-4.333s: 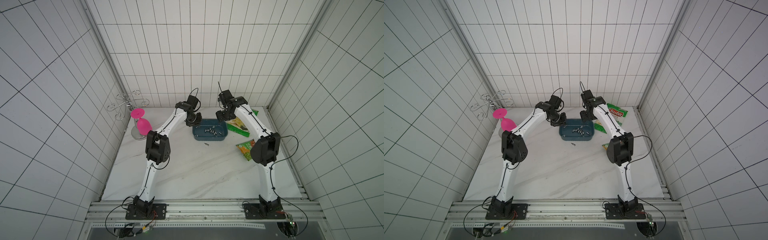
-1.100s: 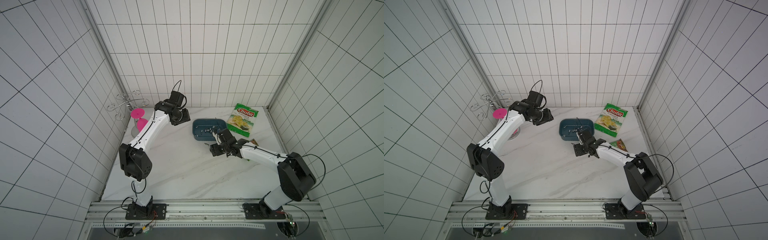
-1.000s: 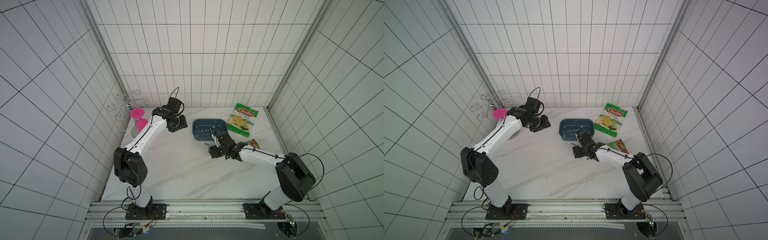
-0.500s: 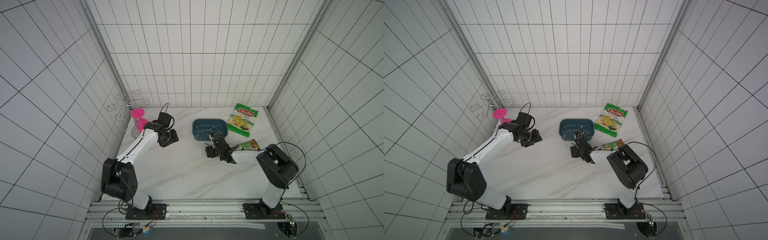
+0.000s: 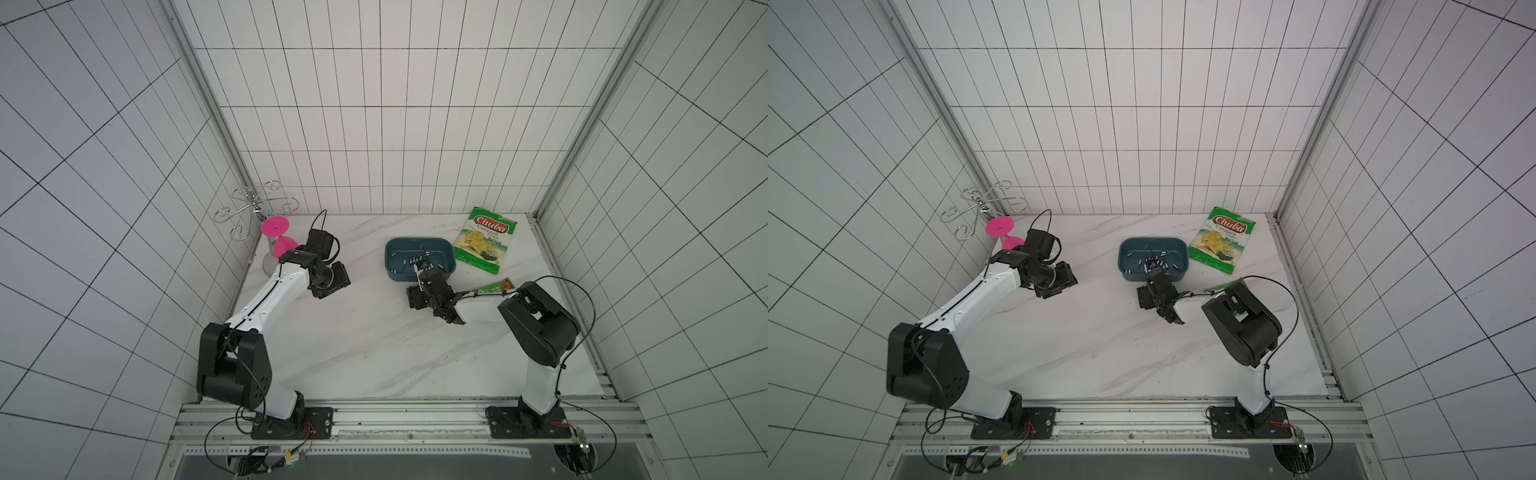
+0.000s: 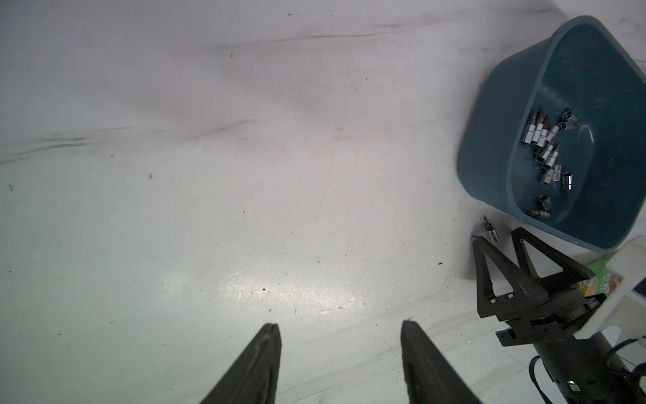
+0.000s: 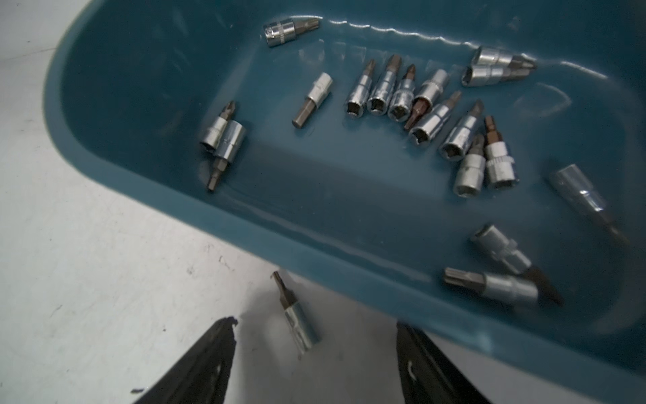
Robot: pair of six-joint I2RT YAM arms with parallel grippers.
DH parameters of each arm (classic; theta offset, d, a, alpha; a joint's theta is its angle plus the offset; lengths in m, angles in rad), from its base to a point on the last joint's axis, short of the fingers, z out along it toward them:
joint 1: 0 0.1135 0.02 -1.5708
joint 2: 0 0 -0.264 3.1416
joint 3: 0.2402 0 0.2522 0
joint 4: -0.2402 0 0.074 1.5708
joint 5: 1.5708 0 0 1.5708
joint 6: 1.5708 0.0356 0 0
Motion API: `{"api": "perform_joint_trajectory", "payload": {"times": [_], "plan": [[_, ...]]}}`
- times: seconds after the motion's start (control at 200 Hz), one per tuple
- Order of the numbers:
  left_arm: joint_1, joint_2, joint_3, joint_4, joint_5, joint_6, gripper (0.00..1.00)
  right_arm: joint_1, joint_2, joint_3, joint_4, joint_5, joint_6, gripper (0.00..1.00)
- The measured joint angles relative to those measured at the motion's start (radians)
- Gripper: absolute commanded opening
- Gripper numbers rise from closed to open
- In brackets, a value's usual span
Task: Put the bit on the desktop into the storage box
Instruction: Pick up the screwdriver bit from the center of the board.
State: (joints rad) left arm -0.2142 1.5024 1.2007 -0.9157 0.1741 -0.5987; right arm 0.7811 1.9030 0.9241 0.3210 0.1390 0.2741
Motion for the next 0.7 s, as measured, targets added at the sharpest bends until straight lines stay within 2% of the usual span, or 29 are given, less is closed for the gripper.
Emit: {"api": "perform_joint_trajectory", "payload": {"times": [0.23, 0.34, 0.7], "plan": [[0.007, -0.009, -0.006, 0.0, 0.003, 0.005, 0.59, 0.0, 0.028, 0.035, -0.002, -0.001, -0.014, 0.67], [0.007, -0.009, -0.006, 0.0, 0.003, 0.005, 0.58, 0.0, 0.031, 0.039, -0.006, 0.0, -0.022, 0.6], [0.007, -0.028, -0.052, 0.008, 0.012, 0.004, 0.58, 0.016, 0.031, 0.039, -0.018, 0.008, -0.038, 0.52]]}}
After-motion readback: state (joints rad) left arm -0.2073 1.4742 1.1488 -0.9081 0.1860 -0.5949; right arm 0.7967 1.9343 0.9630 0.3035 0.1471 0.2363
